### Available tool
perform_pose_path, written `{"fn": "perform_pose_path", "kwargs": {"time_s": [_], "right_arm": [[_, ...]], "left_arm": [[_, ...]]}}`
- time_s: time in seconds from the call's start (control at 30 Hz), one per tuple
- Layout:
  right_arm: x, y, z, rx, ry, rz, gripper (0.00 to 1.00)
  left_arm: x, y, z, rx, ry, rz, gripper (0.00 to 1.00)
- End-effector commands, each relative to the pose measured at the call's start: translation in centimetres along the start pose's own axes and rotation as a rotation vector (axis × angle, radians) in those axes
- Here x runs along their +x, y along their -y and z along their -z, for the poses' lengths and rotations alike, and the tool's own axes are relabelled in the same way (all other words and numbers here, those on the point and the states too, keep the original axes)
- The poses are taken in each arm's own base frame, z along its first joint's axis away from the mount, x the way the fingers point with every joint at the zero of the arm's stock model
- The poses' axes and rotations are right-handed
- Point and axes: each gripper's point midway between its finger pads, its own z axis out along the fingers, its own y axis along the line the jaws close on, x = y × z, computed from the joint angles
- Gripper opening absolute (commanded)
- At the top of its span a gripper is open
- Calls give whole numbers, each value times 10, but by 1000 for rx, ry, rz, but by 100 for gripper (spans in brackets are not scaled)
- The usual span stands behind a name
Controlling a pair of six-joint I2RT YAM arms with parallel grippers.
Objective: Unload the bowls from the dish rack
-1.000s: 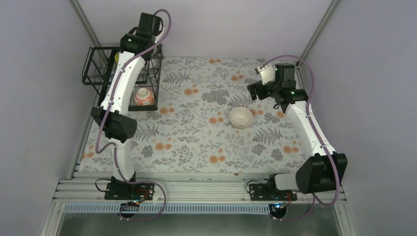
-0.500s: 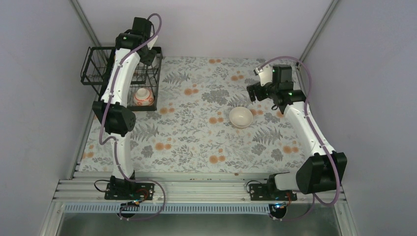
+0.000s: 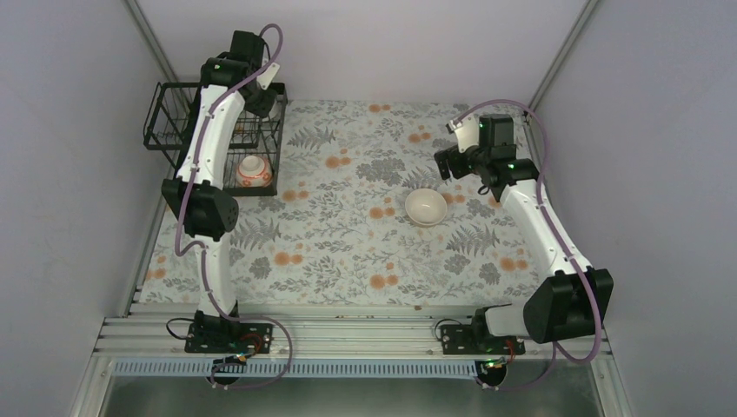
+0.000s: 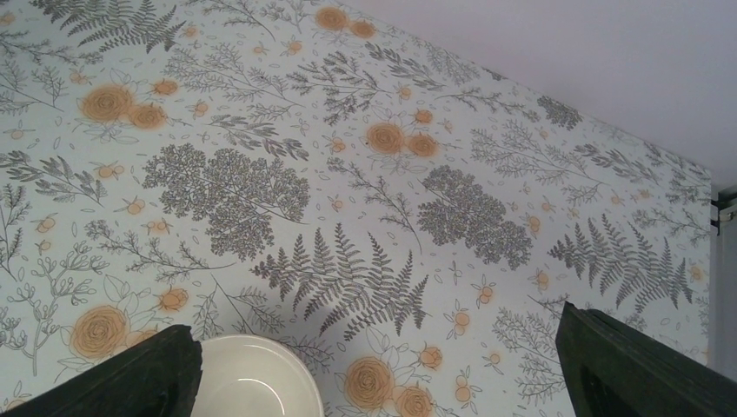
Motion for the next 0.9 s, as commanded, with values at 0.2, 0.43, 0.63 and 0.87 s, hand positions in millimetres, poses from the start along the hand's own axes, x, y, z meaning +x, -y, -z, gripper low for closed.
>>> {"fn": "perform_pose_path", "kwargs": {"time_s": [0.2,0.43,0.63,0.87], "right_arm": [[3,-3,-4,6,5,4,100],[0,-4,-3,0,8,5,100],[-2,-4,0,1,15,3,100],[-6,-5,2,-9,22,0,100]], "left_arm": [[6,11,-3,75,-20,-21,18],[10,20,5,132,-18,-43,2],[11,25,21,164,6,-112,2],[13,51,46,215,48,-258,2]]}}
